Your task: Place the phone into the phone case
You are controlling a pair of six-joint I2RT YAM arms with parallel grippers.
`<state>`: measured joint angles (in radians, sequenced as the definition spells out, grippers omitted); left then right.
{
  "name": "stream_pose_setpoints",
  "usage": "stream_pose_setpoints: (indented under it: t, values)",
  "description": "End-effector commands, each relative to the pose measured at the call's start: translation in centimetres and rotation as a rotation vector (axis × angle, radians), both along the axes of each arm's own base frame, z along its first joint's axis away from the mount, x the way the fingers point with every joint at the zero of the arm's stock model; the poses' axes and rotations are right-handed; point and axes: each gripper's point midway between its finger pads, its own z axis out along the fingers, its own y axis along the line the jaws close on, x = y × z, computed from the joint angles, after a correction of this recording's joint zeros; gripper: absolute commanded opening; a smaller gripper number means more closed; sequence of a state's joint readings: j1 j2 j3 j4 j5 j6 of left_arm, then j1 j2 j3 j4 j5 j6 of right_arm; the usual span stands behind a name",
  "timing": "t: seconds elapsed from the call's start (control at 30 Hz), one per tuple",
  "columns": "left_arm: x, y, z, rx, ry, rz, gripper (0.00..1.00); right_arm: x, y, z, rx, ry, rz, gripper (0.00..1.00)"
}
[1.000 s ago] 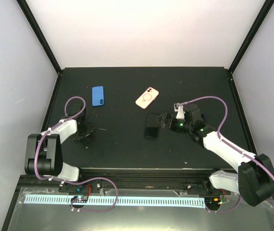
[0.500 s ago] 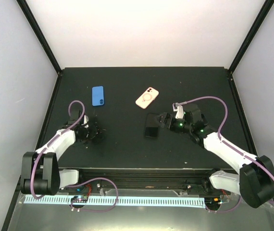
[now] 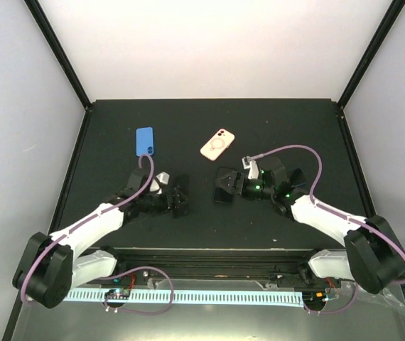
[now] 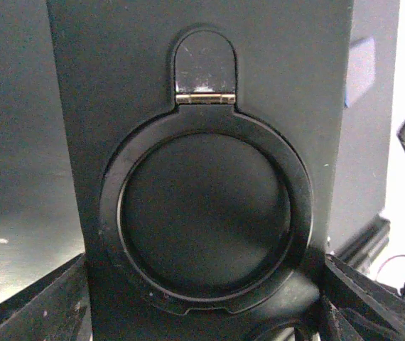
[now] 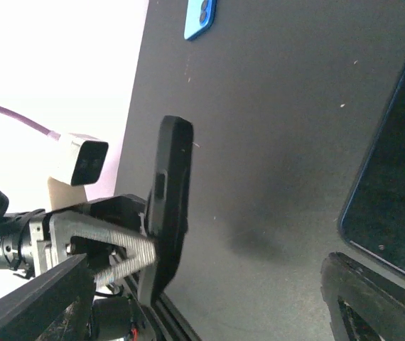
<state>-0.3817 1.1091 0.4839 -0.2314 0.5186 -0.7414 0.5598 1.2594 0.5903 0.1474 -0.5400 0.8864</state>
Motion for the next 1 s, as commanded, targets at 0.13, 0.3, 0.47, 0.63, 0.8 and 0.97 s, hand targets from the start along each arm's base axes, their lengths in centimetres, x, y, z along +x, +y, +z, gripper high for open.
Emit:
stream_pose_setpoints:
  t: [0.13,0.3,0.47,0.63,0.8,0.97]
  values:
    - [-1.6,-6.5,0.5,-0.116,0.006,-0.127,0.59,-1.4,3.0,-1.5,0.054,0.049,0.072,0.77]
    - [-2.4,-9.2,-0.6,-0.134,0.041,-0.182,0.59,-2.1,4.6,-3.7,0.062,0.119,0.092,0.70]
    - [-2.8,-10.6,-0.9,-0.135,0.058,-0.217,0.59,-2.4,5.0,-5.6,0.042,0.178,0.079,0.63]
    - [-2.7,-10.7,-1.2,-0.134,0.055,-0.213,0.61,-2.5,4.8,-6.0,0.045,0.188,0.059,0.46]
    - [-2.8,-11.1,-1.5,-0.150,0.067,-0.220,0.62,-2.5,4.8,-6.4,0.040,0.204,0.056,0.35]
    - [-2.8,-10.9,-1.9,-0.137,0.073,-0.216,0.67,-2.4,4.7,-6.6,0.038,0.208,0.047,0.27]
